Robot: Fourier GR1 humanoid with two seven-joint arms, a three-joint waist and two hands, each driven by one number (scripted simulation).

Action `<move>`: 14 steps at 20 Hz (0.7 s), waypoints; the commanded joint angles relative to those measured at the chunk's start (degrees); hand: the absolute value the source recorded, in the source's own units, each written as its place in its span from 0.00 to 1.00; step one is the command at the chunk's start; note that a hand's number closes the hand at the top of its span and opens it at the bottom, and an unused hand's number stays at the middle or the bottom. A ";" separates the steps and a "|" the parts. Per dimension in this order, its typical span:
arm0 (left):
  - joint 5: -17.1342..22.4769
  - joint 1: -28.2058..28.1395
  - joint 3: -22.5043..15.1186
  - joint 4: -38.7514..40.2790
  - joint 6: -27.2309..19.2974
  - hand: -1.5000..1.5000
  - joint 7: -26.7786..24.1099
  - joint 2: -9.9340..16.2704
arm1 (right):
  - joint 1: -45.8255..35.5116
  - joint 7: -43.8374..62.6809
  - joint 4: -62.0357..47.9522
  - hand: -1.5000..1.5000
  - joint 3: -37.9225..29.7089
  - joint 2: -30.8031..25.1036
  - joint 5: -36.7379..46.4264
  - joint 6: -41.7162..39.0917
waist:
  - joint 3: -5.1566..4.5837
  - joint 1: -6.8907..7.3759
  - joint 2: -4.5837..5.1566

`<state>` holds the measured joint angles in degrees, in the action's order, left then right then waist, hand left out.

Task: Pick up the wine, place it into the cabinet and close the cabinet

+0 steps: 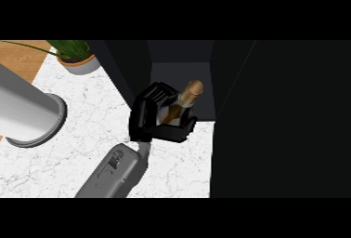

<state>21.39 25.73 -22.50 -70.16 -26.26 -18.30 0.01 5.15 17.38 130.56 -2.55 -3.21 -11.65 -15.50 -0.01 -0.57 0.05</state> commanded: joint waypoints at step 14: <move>10.54 2.31 -2.65 17.47 1.09 1.00 -12.18 -0.01 | 6.27 -2.29 2.27 0.00 -3.14 -1.09 -4.24 -5.02 | 0.02 -0.11 -0.03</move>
<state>30.98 28.13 -25.45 -55.34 -26.64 -29.04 0.00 6.38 18.04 131.72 -4.42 -4.08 -14.24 -17.27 -0.02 -0.60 0.07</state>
